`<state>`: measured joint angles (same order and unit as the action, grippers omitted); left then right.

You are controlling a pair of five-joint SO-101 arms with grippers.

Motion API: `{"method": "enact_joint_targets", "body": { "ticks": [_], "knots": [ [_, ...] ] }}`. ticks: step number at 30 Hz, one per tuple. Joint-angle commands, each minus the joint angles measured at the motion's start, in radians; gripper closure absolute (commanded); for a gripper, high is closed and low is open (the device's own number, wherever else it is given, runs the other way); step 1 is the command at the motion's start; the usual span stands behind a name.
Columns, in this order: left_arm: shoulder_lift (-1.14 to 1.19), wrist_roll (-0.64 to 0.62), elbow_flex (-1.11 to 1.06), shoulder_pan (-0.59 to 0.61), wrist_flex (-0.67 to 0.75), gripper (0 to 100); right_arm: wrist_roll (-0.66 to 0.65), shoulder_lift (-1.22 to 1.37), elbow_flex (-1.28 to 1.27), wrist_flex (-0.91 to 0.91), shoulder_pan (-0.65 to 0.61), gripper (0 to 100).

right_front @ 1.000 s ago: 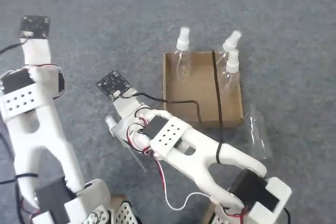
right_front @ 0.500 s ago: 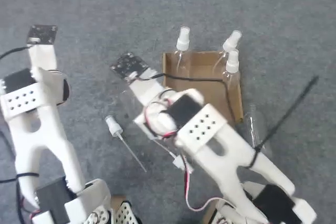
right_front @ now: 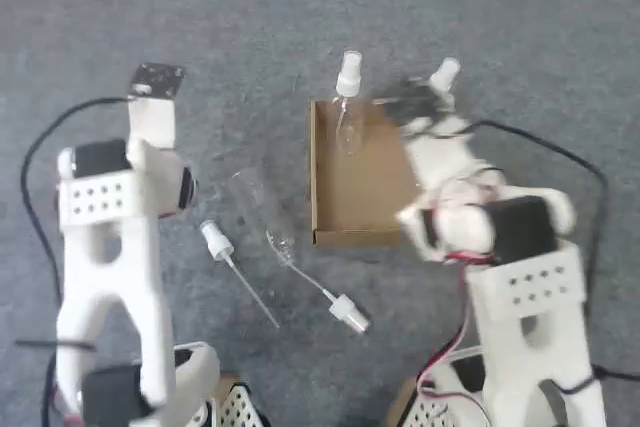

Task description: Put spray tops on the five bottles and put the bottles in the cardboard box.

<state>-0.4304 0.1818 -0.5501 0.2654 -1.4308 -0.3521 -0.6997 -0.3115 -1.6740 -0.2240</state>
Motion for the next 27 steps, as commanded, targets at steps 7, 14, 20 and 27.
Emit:
{"method": "enact_joint_targets", "body": {
  "ticks": [7, 14, 20, 27],
  "knots": [
    [-0.186, -0.018, -0.257, -0.048, 0.167, 82, -0.080, 0.064, -0.345, 0.354, 0.400, 81.8],
    [-0.186, -0.026, -0.331, -0.048, 0.224, 82, -0.071, 0.229, -0.388, 0.467, 0.412, 81.7],
    [-0.184, -0.110, -0.386, -0.054, 0.318, 81, -0.071, 0.354, -0.388, 0.521, 0.418, 81.6],
    [-0.144, -0.157, -0.438, -0.054, 0.410, 81, -0.071, 0.446, -0.390, 0.578, 0.421, 81.6]
  ]
}}
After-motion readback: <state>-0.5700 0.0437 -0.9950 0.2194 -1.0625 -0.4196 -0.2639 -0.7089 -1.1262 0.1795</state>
